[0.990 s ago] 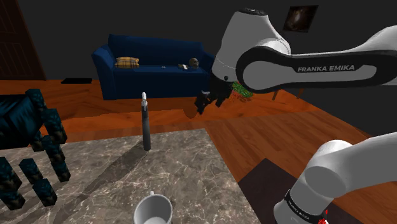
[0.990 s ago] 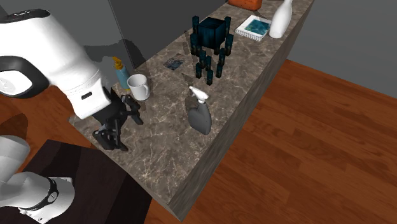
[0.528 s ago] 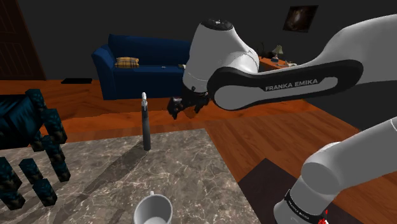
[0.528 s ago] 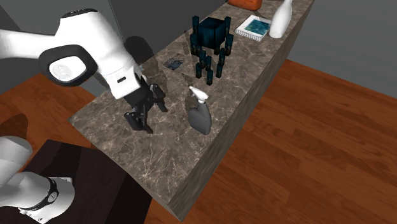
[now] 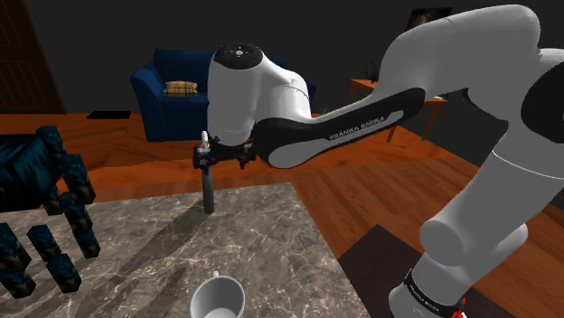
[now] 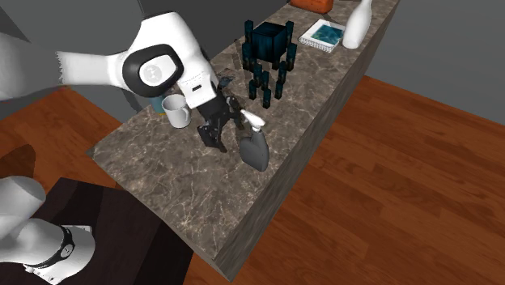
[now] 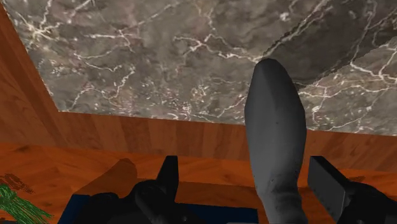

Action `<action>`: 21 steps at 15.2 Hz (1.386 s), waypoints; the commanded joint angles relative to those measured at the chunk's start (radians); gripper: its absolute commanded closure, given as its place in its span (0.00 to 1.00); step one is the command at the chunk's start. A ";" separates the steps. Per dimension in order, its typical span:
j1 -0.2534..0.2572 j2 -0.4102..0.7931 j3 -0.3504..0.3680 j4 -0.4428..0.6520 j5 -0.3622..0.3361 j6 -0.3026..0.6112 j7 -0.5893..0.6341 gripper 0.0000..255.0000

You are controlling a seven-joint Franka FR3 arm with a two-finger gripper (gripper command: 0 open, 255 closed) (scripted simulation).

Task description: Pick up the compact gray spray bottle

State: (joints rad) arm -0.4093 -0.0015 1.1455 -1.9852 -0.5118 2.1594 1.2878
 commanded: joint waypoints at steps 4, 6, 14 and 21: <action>0.193 0.316 -0.055 0.188 -0.367 -0.160 0.287 0.00; 0.201 0.324 -0.066 0.173 -0.381 -0.145 0.303 0.00; 0.217 0.352 -0.088 0.144 -0.422 -0.116 0.344 1.00; 0.217 0.352 -0.088 0.145 -0.422 -0.116 0.344 1.00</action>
State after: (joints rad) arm -0.1919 0.3510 1.0576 -1.8403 -0.9334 2.0430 1.6316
